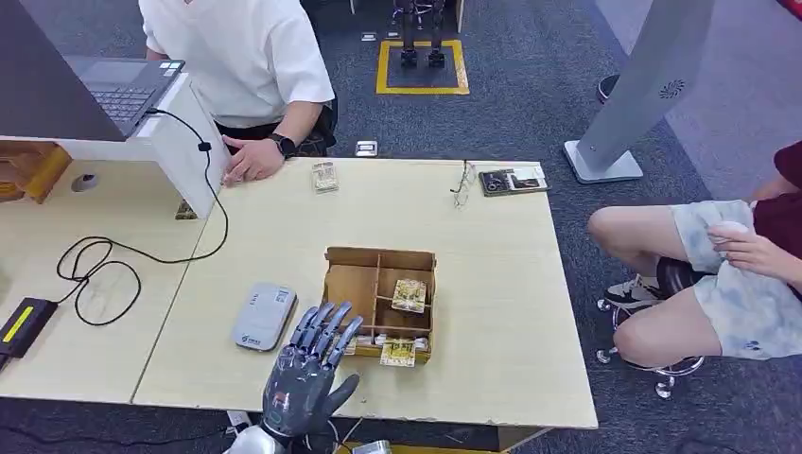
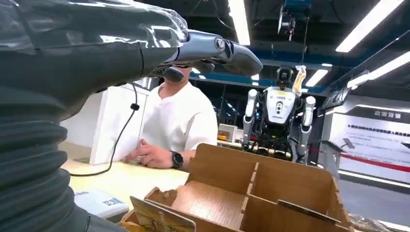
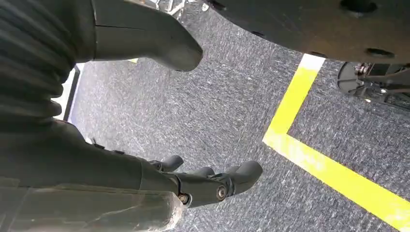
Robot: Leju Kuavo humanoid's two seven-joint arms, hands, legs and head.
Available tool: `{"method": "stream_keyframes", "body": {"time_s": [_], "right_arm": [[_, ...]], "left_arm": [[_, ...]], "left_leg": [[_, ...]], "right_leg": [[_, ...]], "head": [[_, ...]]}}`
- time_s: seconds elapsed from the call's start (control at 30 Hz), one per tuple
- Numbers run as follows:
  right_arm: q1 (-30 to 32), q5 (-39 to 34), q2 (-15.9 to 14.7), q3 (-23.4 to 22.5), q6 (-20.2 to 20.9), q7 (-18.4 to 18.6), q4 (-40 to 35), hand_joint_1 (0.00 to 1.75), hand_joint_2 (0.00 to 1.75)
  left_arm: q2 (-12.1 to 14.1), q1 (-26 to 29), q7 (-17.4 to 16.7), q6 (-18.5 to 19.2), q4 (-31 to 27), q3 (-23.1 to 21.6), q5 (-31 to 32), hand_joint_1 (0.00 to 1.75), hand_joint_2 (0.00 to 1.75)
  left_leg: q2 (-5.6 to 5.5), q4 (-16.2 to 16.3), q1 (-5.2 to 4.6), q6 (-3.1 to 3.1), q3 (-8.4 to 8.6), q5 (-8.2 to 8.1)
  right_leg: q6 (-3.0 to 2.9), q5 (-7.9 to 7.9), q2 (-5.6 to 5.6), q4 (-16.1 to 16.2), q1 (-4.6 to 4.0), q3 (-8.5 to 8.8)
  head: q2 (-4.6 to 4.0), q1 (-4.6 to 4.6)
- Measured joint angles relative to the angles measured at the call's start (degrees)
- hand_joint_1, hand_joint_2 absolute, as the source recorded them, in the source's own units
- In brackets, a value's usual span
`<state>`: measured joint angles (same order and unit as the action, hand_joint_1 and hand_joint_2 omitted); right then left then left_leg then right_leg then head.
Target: Pass the card to the sensor for recognition and then transmit it.
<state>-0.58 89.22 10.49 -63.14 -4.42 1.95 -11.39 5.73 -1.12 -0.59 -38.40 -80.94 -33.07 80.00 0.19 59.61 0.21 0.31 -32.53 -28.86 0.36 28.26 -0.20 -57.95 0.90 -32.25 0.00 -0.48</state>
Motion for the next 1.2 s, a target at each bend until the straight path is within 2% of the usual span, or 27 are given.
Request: {"method": "stream_keyframes", "body": {"time_s": [0.13, 0.4, 0.63, 0.87, 1.0, 1.2], "right_arm": [[-0.01, 0.02, 0.0, 0.0, 0.0, 0.0, 0.0, 0.0, 1.75], [-0.01, 0.04, 0.0, 0.0, 0.0, 0.0, 0.0, 0.0, 1.75], [-0.06, 0.44, 0.0, 0.0, 0.04, 0.02, 0.0, 0.0, 1.75], [-0.13, 0.48, 0.0, 0.0, 0.13, 0.22, 0.04, 0.0, 1.75], [-0.17, 0.48, 0.0, 0.02, 0.22, 0.48, 0.04, 0.0, 1.75], [-0.23, 0.46, 0.0, 0.02, 0.2, 1.05, 0.04, 0.0, 1.75]], "left_arm": [[0.0, -0.47, -1.64, 0.4, 0.68, 0.0, 0.46, 0.0, 1.75], [0.0, -1.43, -2.56, 0.68, 1.95, -0.04, 0.94, 0.0, 1.75], [-0.18, -3.36, -4.35, 3.48, 4.53, -0.77, 0.96, 0.0, 1.75], [-1.31, -5.69, -5.69, 4.9, 8.18, -1.66, 0.31, 0.0, 1.75], [-2.27, -6.46, -8.07, 6.98, 10.23, -1.7, 0.42, 0.0, 1.75], [-3.78, -6.83, -10.82, 7.17, 12.07, -1.7, 0.96, 0.0, 1.75]], "left_leg": [[0.0, 0.0, -0.01, 0.0, 0.0, 0.0], [0.0, 0.0, 0.0, 0.0, 0.01, 0.0], [0.0, 0.0, 0.0, 0.0, 0.01, 0.0], [0.0, 0.01, -0.01, 0.0, 0.01, 0.0], [0.0, 0.01, -0.01, 0.0, 0.01, 0.0], [0.0, 0.01, -0.01, 0.0, 0.0, 0.0]], "right_leg": [[0.0, 0.0, 0.0, 0.01, 0.0, 0.0], [0.0, 0.0, 0.01, 0.0, 0.0, -0.01], [0.0, 0.0, 0.01, 0.0, 0.0, -0.01], [0.0, -0.01, 0.01, 0.01, 0.01, -0.01], [0.0, -0.01, 0.02, 0.01, 0.0, -0.01], [0.0, 0.0, 0.01, 0.01, 0.0, -0.01]], "head": [[0.0, 0.0], [0.0, -0.02], [0.0, -0.02], [0.0, 0.0], [0.0, -0.02], [0.0, 0.02]]}}
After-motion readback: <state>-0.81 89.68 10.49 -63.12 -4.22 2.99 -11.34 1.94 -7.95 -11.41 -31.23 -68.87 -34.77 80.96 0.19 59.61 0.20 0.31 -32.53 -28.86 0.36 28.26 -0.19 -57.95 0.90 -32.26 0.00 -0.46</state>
